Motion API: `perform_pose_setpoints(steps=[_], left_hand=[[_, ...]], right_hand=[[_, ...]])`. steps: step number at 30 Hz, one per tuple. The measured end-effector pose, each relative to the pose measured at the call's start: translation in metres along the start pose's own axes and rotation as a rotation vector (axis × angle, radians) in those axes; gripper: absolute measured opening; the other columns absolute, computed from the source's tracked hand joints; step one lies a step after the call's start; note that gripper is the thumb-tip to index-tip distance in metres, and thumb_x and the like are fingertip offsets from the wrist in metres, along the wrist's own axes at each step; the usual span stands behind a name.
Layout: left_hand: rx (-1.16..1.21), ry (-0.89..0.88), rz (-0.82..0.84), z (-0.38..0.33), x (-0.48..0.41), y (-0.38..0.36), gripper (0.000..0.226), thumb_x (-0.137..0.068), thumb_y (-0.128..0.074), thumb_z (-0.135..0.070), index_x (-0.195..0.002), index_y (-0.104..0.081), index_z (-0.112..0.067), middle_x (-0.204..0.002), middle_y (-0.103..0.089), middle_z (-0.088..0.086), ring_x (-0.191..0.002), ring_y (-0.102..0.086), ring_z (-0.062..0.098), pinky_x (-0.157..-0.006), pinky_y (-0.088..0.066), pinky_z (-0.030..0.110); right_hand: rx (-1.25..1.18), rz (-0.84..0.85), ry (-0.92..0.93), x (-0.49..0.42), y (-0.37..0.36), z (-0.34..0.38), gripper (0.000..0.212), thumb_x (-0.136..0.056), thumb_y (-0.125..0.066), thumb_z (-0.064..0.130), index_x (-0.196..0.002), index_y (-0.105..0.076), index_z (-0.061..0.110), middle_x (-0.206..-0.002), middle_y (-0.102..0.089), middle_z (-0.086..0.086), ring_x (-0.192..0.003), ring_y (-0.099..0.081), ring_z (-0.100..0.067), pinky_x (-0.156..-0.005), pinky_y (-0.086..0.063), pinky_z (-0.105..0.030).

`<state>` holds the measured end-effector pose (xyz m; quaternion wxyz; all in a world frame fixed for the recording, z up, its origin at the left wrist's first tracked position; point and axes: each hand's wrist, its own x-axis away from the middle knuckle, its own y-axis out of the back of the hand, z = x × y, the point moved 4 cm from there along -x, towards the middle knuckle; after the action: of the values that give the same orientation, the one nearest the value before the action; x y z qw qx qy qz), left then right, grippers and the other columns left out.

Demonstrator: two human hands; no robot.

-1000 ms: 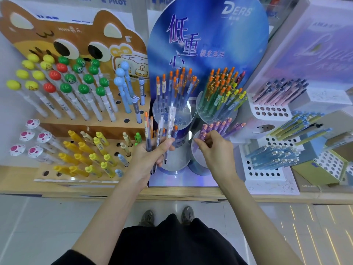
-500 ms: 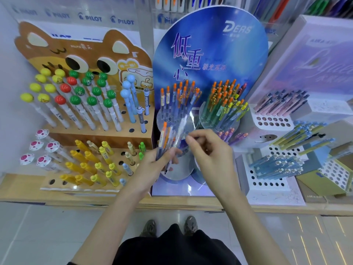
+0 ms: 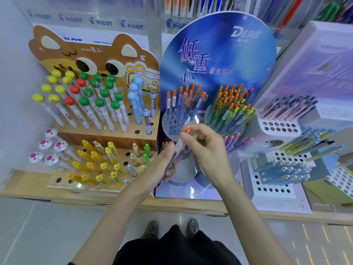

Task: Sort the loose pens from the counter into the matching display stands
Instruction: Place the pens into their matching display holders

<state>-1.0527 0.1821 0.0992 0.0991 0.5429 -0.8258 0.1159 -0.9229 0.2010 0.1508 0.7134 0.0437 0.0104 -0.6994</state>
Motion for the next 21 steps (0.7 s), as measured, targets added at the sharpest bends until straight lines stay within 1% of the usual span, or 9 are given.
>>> perform_pose_setpoints(steps=[1, 3, 6, 8, 11, 14, 17, 19, 21], left_hand=[[0.048, 0.024, -0.017, 0.001, -0.002, 0.002, 0.072, -0.066, -0.043, -0.088, -0.089, -0.052, -0.020, -0.063, -0.038, -0.009, -0.049, -0.032, 0.006, -0.049, -0.031, 0.019], [0.068, -0.013, -0.043, 0.000, -0.005, 0.005, 0.055, -0.071, -0.048, -0.081, -0.078, -0.054, -0.027, -0.058, -0.036, -0.012, -0.049, -0.031, 0.006, -0.047, -0.031, 0.017], [0.140, -0.074, -0.110, 0.002, -0.005, 0.010, 0.030, -0.081, -0.057, -0.061, -0.083, -0.063, -0.032, -0.058, -0.038, -0.014, -0.051, -0.034, 0.004, -0.046, -0.029, 0.015], [0.146, -0.078, -0.224, 0.005, -0.004, 0.015, 0.035, -0.080, -0.058, -0.060, -0.086, -0.061, -0.026, -0.057, -0.042, -0.016, -0.049, -0.036, 0.002, -0.045, -0.029, 0.013], [0.082, -0.097, -0.386, 0.010, 0.001, 0.024, 0.037, -0.082, -0.048, -0.054, -0.089, -0.056, -0.019, -0.054, -0.044, -0.021, -0.046, -0.040, -0.003, -0.043, -0.032, 0.009], [0.047, -0.119, -0.471, 0.016, 0.010, 0.035, 0.029, -0.085, -0.050, -0.051, -0.085, -0.053, -0.022, -0.055, -0.040, -0.018, -0.048, -0.034, 0.001, -0.043, -0.030, 0.013], [-0.046, -0.084, -0.564, 0.026, 0.013, 0.042, 0.010, -0.091, -0.060, -0.027, -0.085, -0.053, -0.025, -0.063, -0.042, -0.007, -0.057, -0.041, 0.013, -0.050, -0.035, 0.025], [-0.108, -0.054, -0.607, 0.030, 0.012, 0.044, 0.018, -0.090, -0.061, -0.013, -0.088, -0.054, -0.029, -0.066, -0.042, 0.001, -0.060, -0.044, 0.021, -0.054, -0.036, 0.032], [-0.135, -0.059, -0.616, 0.030, 0.011, 0.043, 0.022, -0.090, -0.061, -0.010, -0.089, -0.055, -0.031, -0.063, -0.043, -0.001, -0.059, -0.045, 0.019, -0.054, -0.038, 0.033]], right_hand=[[0.016, -0.021, 0.031, 0.000, 0.002, 0.002, 0.015, -0.088, -0.066, 0.013, -0.085, -0.067, 0.027, -0.066, -0.052, -0.014, -0.061, -0.052, -0.014, -0.057, -0.045, -0.020], [0.056, -0.053, 0.065, -0.001, 0.007, 0.004, 0.013, -0.089, -0.065, 0.014, -0.089, -0.067, 0.027, -0.083, -0.056, -0.012, -0.069, -0.055, -0.017, -0.065, -0.046, -0.027], [-0.059, -0.072, 0.010, -0.002, 0.015, 0.004, 0.019, -0.091, -0.061, 0.006, -0.100, -0.069, 0.021, -0.093, -0.065, -0.007, -0.072, -0.064, -0.012, -0.065, -0.053, -0.022], [-0.127, -0.100, -0.002, -0.003, 0.022, 0.006, 0.024, -0.091, -0.058, -0.001, -0.104, -0.068, 0.018, -0.091, -0.071, 0.006, -0.078, -0.067, -0.008, -0.070, -0.054, -0.021], [-0.104, -0.168, 0.028, -0.004, 0.035, 0.009, 0.027, -0.090, -0.058, -0.004, -0.104, -0.068, 0.017, -0.090, -0.073, 0.011, -0.083, -0.067, -0.006, -0.075, -0.054, -0.021], [0.035, -0.202, 0.063, 0.002, 0.044, 0.007, 0.026, -0.090, -0.059, -0.002, -0.102, -0.068, 0.020, -0.088, -0.073, 0.015, -0.083, -0.068, -0.005, -0.076, -0.052, -0.019], [0.290, -0.208, 0.090, 0.009, 0.040, -0.004, 0.026, -0.089, -0.060, -0.003, -0.104, -0.069, 0.016, -0.097, -0.070, 0.005, -0.090, -0.067, -0.011, -0.083, -0.050, -0.023], [0.484, -0.222, 0.203, 0.013, 0.031, -0.009, 0.022, -0.089, -0.059, -0.004, -0.106, -0.070, 0.007, -0.101, -0.066, -0.001, -0.096, -0.062, -0.012, -0.086, -0.045, -0.017], [0.605, -0.252, 0.317, 0.015, 0.025, -0.013, 0.020, -0.089, -0.058, -0.005, -0.104, -0.069, 0.001, -0.101, -0.066, -0.006, -0.096, -0.058, -0.012, -0.083, -0.043, -0.016]])
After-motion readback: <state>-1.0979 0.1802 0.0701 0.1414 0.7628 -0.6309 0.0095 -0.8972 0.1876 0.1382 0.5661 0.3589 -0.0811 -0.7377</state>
